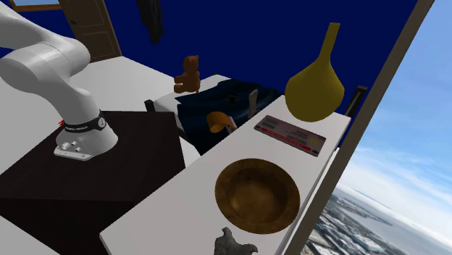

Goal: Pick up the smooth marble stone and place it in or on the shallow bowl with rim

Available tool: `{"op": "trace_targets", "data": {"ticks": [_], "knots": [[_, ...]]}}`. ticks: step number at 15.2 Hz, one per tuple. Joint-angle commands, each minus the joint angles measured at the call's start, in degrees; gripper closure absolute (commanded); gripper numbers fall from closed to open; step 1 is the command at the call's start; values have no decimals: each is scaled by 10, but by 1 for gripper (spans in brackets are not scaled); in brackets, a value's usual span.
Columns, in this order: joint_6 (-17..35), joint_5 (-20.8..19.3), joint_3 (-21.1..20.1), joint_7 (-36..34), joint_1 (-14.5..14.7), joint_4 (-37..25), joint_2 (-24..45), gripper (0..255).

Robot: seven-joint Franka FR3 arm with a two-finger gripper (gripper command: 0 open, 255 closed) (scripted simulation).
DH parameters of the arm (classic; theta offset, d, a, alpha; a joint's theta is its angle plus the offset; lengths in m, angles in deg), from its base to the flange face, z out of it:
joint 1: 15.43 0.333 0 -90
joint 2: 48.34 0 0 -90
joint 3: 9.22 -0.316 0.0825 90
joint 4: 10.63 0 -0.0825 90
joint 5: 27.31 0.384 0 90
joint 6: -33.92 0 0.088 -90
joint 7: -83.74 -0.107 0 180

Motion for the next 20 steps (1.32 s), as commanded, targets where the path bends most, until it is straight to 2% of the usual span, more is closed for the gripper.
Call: {"op": "trace_targets", "data": {"ticks": [1,10,20], "knots": [[0,0,0,0,0,0,0,0],[147,49,-30,-133,-25,-47,183,0],[263,82,-36,-261,-46,-162,395,0]]}}
